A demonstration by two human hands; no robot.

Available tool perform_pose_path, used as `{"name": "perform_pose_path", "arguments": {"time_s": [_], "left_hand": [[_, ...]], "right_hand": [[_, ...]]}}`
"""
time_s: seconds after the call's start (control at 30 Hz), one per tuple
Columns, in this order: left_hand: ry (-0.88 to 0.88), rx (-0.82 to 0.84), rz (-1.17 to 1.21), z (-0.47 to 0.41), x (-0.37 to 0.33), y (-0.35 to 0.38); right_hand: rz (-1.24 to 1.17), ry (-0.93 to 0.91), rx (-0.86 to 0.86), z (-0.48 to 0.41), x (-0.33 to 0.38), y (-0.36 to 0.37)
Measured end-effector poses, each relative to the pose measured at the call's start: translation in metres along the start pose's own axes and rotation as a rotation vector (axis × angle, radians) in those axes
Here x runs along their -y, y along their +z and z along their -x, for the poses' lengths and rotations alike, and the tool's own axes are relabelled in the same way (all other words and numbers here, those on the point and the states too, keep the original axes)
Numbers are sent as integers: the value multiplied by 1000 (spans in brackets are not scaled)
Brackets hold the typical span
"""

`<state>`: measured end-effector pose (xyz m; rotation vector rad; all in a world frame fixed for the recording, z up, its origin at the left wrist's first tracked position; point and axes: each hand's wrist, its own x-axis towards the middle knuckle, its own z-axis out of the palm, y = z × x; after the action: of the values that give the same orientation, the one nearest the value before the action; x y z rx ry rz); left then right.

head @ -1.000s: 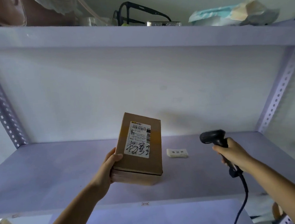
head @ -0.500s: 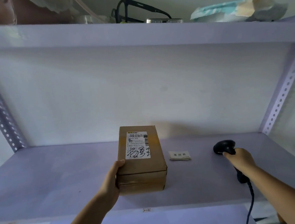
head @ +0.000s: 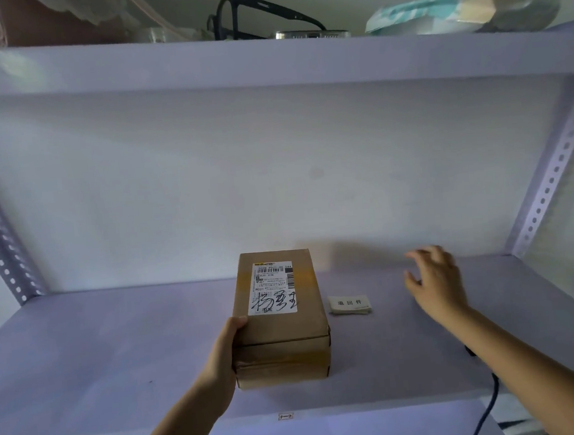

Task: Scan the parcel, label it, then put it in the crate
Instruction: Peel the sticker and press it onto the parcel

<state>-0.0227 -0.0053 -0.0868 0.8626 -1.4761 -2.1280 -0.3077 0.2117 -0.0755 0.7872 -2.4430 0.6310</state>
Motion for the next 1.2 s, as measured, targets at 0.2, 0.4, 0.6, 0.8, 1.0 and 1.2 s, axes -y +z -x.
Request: {"name": "perform_pose_path", "arguments": {"time_s": [0.2,0.4,0.6,0.8,1.0,1.2], "left_hand": [[1,-41,13,1,4,4],[-8,-54,-12,5,1,5],[-15,-51,-16,4,1,4],[-17,-52,-25,5,1,5],[-26,-61,-22,7,-1,5],[-24,-57,-27,11,-3,6]], "right_hand": [[-68,-177,622,4,67,45],[70,-239,655,14,79,65],[140,-310,585,19,75,71],[170,-340,538,25,72,75],[170,-296,525,23,75,73],[123,-232,460,26,79,74]]}}
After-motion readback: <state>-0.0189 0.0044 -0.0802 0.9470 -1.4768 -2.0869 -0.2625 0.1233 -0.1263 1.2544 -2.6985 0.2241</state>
